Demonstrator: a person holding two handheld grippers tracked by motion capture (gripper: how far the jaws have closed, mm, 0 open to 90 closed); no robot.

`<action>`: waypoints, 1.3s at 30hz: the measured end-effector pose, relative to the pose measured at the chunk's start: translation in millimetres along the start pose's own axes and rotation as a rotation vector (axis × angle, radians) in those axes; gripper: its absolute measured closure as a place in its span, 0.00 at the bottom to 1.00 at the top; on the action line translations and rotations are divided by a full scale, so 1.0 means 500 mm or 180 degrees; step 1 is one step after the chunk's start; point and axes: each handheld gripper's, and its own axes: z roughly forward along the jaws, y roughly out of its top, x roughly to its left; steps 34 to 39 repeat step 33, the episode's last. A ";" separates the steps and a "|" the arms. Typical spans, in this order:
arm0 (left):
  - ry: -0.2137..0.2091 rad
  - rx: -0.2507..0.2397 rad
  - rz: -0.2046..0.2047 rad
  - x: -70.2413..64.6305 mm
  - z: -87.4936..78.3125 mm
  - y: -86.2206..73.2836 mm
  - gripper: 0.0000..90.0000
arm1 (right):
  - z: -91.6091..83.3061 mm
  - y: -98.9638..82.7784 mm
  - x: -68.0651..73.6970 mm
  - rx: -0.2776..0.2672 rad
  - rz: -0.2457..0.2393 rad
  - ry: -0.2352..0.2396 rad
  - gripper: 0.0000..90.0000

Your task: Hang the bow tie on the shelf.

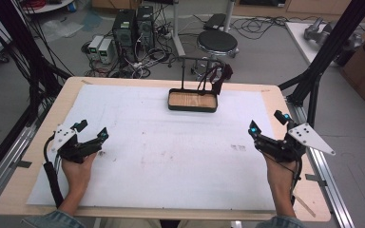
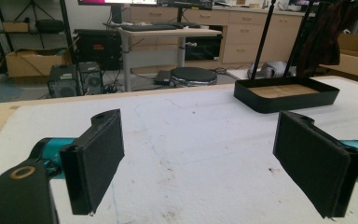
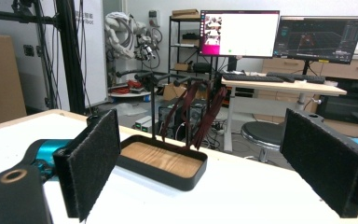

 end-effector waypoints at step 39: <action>0.0007 0.0022 0.0005 -0.001 -0.002 -0.001 0.18 | -0.033 -0.174 0.025 0.0343 0.0148 0.0039 0.12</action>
